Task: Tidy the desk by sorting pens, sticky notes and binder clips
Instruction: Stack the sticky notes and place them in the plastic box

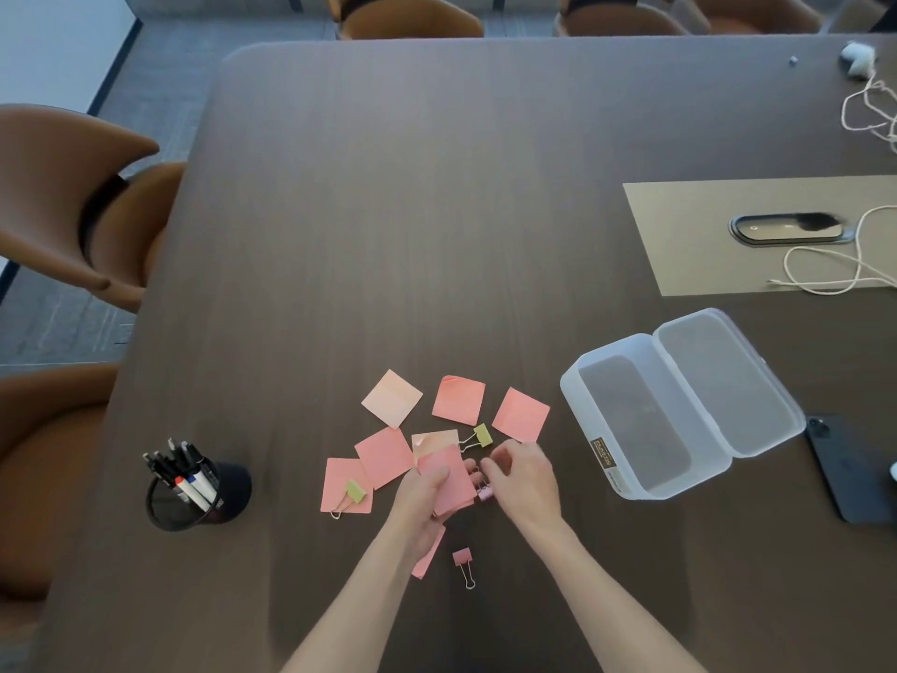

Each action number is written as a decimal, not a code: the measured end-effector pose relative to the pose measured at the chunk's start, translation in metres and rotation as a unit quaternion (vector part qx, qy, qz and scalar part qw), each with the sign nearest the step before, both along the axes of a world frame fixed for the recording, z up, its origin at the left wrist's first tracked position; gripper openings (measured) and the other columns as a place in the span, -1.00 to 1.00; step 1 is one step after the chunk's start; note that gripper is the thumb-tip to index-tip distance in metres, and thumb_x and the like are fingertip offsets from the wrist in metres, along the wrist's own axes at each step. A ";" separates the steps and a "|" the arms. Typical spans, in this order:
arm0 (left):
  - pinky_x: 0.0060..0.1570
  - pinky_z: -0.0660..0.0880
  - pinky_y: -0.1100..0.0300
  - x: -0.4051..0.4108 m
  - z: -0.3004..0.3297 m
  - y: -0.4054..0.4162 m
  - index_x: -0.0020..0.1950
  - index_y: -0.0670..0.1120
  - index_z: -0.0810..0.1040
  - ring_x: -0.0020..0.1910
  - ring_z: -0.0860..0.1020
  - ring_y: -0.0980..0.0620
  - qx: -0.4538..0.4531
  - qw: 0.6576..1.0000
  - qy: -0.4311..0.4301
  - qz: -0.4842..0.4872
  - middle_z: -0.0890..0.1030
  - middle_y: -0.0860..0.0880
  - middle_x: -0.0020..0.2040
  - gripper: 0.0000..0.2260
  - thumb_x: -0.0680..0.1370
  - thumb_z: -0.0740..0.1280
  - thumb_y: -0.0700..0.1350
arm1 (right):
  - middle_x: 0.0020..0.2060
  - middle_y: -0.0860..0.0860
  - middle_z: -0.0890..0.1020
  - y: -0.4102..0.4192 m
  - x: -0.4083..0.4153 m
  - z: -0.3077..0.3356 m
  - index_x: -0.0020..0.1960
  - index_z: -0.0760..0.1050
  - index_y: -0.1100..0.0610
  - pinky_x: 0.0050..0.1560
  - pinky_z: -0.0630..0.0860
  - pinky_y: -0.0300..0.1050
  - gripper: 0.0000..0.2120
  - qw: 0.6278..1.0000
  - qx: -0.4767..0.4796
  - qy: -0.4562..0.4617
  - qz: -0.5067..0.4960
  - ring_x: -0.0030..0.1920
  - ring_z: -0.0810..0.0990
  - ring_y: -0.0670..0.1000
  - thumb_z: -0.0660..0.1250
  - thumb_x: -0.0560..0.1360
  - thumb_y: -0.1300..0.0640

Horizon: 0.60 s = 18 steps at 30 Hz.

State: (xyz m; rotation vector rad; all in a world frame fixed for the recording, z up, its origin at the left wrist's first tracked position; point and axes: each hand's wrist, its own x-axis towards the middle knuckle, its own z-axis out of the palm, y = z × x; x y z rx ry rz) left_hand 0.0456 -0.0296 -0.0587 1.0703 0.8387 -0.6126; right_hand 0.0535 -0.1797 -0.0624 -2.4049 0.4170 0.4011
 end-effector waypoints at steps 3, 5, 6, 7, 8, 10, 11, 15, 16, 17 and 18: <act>0.14 0.60 -0.14 0.005 0.000 0.004 0.30 -0.10 0.43 0.02 0.70 -0.17 0.008 1.000 0.003 0.006 0.70 -0.23 0.09 -0.80 0.67 0.21 -0.16 | 0.17 0.07 0.53 -0.020 0.026 -0.014 0.24 0.50 0.12 0.14 0.50 -0.01 -0.66 0.993 -0.103 -0.015 0.062 0.19 0.47 0.10 0.38 0.53 0.01; 0.14 0.60 -0.16 0.009 -0.001 0.007 0.25 -0.10 0.45 -0.03 0.69 -0.17 0.001 1.000 0.010 0.016 0.69 -0.26 0.06 -0.79 0.64 0.30 -0.10 | 0.33 0.13 0.46 -0.032 0.042 -0.025 0.37 0.38 0.14 0.28 0.44 0.01 -0.51 0.981 -0.165 -0.007 0.100 0.33 0.40 0.15 0.40 0.51 0.01; 0.14 0.60 -0.17 0.011 -0.001 0.009 0.23 -0.08 0.46 -0.05 0.69 -0.17 -0.008 1.000 0.015 0.021 0.69 -0.26 0.04 -0.78 0.62 0.33 -0.07 | 0.40 0.16 0.40 -0.037 0.049 -0.031 0.43 0.30 0.15 0.36 0.39 0.02 -0.42 0.976 -0.188 0.005 0.113 0.41 0.34 0.17 0.41 0.51 0.00; 0.15 0.60 -0.19 0.011 -0.001 0.011 0.22 -0.08 0.46 -0.07 0.69 -0.17 -0.015 0.999 0.017 0.026 0.70 -0.27 0.02 -0.77 0.60 0.36 -0.05 | 0.44 0.17 0.36 -0.041 0.054 -0.035 0.49 0.23 0.16 0.40 0.34 0.02 -0.33 0.971 -0.206 0.017 0.123 0.46 0.29 0.18 0.42 0.50 -0.01; 0.16 0.59 -0.21 0.012 -0.003 0.013 0.23 -0.08 0.47 -0.08 0.69 -0.18 -0.022 0.999 0.018 0.032 0.70 -0.27 0.01 -0.74 0.59 0.38 -0.03 | 0.43 0.18 0.36 -0.044 0.059 -0.039 0.51 0.19 0.15 0.40 0.33 0.02 -0.28 0.966 -0.222 0.026 0.128 0.45 0.30 0.18 0.44 0.48 -0.02; 0.18 0.57 -0.25 0.013 -0.006 0.015 0.25 -0.09 0.48 -0.10 0.69 -0.18 -0.029 0.999 0.017 0.040 0.71 -0.27 -0.02 -0.71 0.59 0.38 -0.02 | 0.32 0.17 0.44 -0.046 0.066 -0.041 0.47 0.22 0.12 0.32 0.39 0.02 -0.23 0.961 -0.241 0.036 0.127 0.33 0.41 0.17 0.50 0.40 -0.06; 0.19 0.56 -0.26 0.014 -0.006 0.016 0.26 -0.10 0.48 -0.10 0.69 -0.17 -0.029 0.999 0.017 0.042 0.71 -0.26 -0.04 -0.70 0.59 0.39 -0.01 | 0.25 0.16 0.46 -0.047 0.069 -0.041 0.43 0.25 0.10 0.27 0.42 0.01 -0.22 0.962 -0.243 0.041 0.116 0.26 0.45 0.17 0.53 0.36 -0.08; 0.17 0.58 -0.24 0.019 -0.006 0.017 0.25 -0.09 0.46 -0.05 0.70 -0.17 -0.022 0.999 0.022 0.040 0.71 -0.25 0.01 -0.69 0.59 0.38 0.01 | 0.09 0.13 0.48 -0.049 0.072 -0.041 0.25 0.37 0.08 0.05 0.50 0.01 -0.42 0.983 -0.167 0.074 0.028 0.09 0.52 0.16 0.54 0.33 0.02; 0.16 0.59 -0.22 0.020 -0.006 0.016 0.24 -0.09 0.46 -0.05 0.69 -0.17 -0.020 0.999 0.020 0.036 0.71 -0.25 0.01 -0.71 0.60 0.37 0.01 | 0.06 0.12 0.50 -0.050 0.071 -0.040 0.20 0.43 0.10 -0.02 0.51 0.01 -0.57 0.988 -0.137 0.069 0.009 0.03 0.55 0.15 0.48 0.39 0.09; 0.14 0.60 -0.18 0.021 -0.005 0.016 0.23 -0.08 0.46 -0.04 0.69 -0.16 -0.016 0.999 0.019 0.033 0.71 -0.24 0.02 -0.73 0.60 0.36 0.01 | 0.03 0.12 0.53 -0.051 0.070 -0.039 0.14 0.49 0.12 -0.06 0.52 0.00 -0.72 0.992 -0.113 0.057 -0.006 -0.02 0.56 0.14 0.41 0.46 0.12; 0.11 0.62 -0.14 0.023 -0.005 0.016 0.22 -0.08 0.46 -0.03 0.70 -0.15 -0.014 0.999 0.018 0.032 0.70 -0.24 0.03 -0.73 0.60 0.36 0.02 | 0.01 0.10 0.58 -0.051 0.069 -0.037 0.10 0.54 0.14 -0.08 0.54 -0.01 -0.83 0.995 -0.091 0.043 -0.022 -0.06 0.58 0.10 0.35 0.52 0.13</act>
